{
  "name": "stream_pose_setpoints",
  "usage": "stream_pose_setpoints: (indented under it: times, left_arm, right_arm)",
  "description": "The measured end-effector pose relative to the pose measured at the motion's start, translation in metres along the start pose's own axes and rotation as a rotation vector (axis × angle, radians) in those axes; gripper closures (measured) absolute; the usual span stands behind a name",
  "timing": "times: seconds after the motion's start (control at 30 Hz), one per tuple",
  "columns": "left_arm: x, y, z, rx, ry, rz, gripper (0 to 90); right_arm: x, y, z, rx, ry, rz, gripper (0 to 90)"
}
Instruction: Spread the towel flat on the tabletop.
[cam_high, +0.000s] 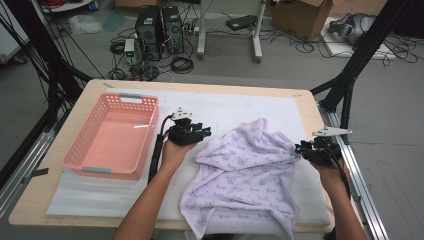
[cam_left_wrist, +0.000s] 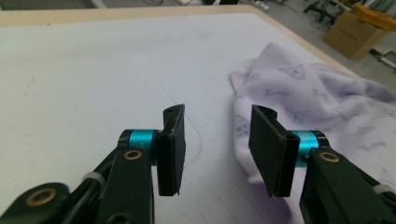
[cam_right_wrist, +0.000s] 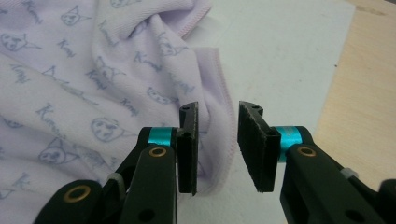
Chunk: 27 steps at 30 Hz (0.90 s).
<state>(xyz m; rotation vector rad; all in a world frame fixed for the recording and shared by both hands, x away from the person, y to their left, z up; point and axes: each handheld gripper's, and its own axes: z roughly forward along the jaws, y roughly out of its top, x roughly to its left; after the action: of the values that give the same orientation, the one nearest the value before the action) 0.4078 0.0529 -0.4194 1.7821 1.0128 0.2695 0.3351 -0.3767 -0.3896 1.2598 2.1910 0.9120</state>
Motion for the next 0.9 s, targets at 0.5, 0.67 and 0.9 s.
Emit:
stream_pose_setpoints:
  times: [0.5,0.67,0.9]
  left_arm:
    - [-0.03,0.001,0.08,0.221,-0.039,0.193,62.1]
    - [-0.042,-0.001,0.082,0.232,-0.098,0.217,52.4]
    - [-0.059,-0.005,0.082,0.234,-0.189,0.28,71.9]
  right_arm:
    - [0.004,-0.005,0.006,0.004,0.048,-0.012,67.0]
    - [0.005,-0.004,0.006,-0.011,0.052,-0.012,67.2]
    - [0.006,-0.004,0.007,-0.013,0.054,0.001,67.6]
